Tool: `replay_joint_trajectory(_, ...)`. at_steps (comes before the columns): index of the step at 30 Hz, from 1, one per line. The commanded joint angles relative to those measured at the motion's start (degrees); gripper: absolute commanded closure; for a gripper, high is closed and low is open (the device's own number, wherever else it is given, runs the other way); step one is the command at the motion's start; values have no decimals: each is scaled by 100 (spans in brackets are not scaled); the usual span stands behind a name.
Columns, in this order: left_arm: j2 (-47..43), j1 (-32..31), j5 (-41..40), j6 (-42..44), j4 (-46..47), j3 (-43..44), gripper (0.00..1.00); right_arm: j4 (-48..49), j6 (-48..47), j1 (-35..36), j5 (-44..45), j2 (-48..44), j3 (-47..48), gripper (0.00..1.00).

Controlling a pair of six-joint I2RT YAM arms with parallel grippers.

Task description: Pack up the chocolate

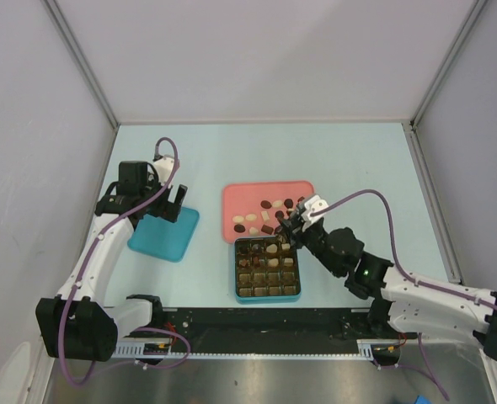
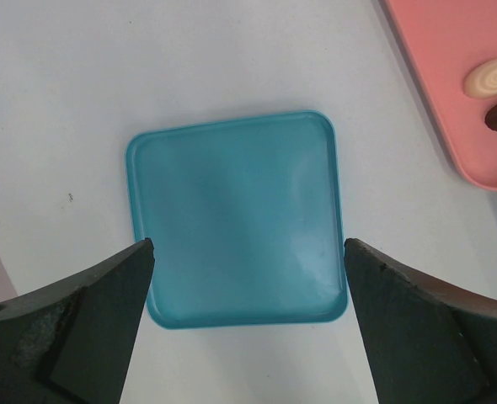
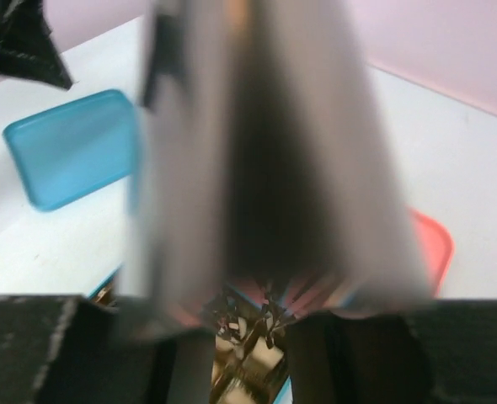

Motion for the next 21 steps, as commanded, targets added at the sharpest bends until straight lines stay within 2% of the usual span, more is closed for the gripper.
replay_joint_trajectory(1,-99,30,29,-4,148,127,0,1509,-239,-770,-547,832,395,66)
replay_joint_trajectory(6,-108,30,11,13,131,109,0,2616,-335,-1430,-1127,1993,896,67)
replay_joint_trajectory(13,-108,30,-15,22,122,127,0,3146,-425,-1809,-1515,3488,1652,68)
replay_joint_trajectory(16,-125,30,-24,31,113,127,0,3243,-319,-1958,-1612,3858,1785,64)
replay_joint_trajectory(18,-143,39,-33,48,113,127,0,3286,-301,-2002,-1656,4060,1837,57)
replay_joint_trajectory(21,-151,30,-50,48,96,127,0,3287,-301,-2046,-1717,4210,1890,55)
